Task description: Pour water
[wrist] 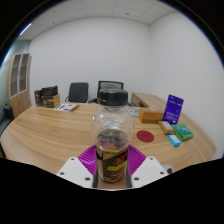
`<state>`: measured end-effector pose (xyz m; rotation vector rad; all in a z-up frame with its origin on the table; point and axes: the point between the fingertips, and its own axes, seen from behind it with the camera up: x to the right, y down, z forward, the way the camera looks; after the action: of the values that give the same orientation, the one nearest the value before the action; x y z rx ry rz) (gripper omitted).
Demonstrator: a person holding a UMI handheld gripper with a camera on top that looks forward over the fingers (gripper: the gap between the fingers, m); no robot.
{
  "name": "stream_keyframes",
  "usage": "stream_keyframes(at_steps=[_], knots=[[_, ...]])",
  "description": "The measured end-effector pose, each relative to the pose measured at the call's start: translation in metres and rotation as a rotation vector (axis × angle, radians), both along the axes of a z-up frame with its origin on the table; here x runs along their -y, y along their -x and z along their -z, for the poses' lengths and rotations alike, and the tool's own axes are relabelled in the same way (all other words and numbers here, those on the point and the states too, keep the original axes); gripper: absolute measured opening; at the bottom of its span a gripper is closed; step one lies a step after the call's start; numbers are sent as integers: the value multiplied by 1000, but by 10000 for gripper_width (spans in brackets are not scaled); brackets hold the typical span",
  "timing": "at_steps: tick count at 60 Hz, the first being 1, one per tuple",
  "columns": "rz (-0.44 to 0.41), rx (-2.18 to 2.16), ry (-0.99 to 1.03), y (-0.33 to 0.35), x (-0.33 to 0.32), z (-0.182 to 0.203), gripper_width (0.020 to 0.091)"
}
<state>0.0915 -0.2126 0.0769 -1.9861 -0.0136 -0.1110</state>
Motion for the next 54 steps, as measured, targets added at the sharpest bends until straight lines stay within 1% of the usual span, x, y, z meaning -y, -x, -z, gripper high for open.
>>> stream_keyframes(at_steps=[3, 7, 18, 22, 24, 31, 34, 38, 45, 51, 54], knots=[[-7, 7, 11, 4, 0, -2, 374], [-23, -16, 11, 20, -2, -14, 375], [-93, -259, -43, 99, -33, -80, 376], [-112, -430, -80, 126, -52, -111, 376], [-109, -530, -93, 144, -63, -127, 375], [-99, -956, -119, 168, -101, -162, 371], [-74, -1155, -119, 172, -114, -177, 371], [-44, -1387, -115, 167, -134, -178, 373], [50, -1701, -93, 146, -153, -164, 371], [139, -1914, -37, 136, -169, -129, 373], [165, -1986, -20, 131, -173, -117, 371]])
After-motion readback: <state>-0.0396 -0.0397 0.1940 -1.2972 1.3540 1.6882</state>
